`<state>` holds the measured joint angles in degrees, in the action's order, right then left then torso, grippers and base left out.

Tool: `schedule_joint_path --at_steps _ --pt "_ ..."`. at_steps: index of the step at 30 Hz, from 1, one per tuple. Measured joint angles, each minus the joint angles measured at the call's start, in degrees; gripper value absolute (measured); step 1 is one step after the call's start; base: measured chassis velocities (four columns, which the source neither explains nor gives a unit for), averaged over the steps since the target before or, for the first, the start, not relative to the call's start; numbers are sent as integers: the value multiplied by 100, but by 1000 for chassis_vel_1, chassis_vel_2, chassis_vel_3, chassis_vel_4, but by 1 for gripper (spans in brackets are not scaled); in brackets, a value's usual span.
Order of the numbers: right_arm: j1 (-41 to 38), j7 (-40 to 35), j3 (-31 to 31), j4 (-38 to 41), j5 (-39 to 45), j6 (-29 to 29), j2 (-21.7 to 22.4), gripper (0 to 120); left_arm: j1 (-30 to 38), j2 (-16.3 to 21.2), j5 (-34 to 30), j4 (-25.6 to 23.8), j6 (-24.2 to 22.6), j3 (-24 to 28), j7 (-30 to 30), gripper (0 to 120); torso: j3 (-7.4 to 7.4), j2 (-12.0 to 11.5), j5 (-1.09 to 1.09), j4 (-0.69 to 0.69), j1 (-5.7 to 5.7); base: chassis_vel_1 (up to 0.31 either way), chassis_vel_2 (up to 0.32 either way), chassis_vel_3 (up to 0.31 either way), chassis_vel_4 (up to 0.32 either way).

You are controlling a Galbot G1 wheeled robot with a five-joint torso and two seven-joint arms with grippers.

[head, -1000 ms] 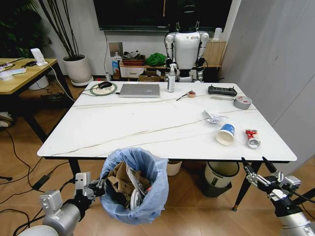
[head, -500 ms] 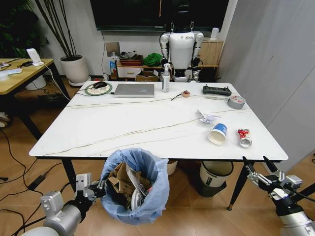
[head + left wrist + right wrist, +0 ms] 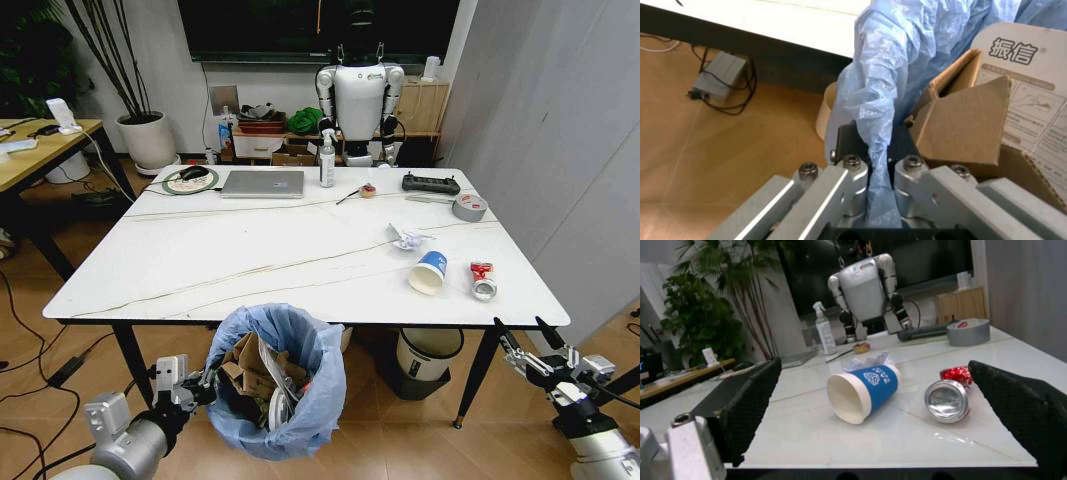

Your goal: Pick up the trash bin and place the trash from the table into it.

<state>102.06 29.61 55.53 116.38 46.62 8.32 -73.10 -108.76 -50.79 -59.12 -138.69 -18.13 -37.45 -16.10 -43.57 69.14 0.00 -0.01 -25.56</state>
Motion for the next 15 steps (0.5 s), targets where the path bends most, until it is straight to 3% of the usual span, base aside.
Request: schedule_joint_path --at_steps 15 --pt "-125 7 -96 -146 42 -16 67 100 11 -16 5 7 -1 -13 3 0 0 0 0 0 0 -54 -55 54 54"
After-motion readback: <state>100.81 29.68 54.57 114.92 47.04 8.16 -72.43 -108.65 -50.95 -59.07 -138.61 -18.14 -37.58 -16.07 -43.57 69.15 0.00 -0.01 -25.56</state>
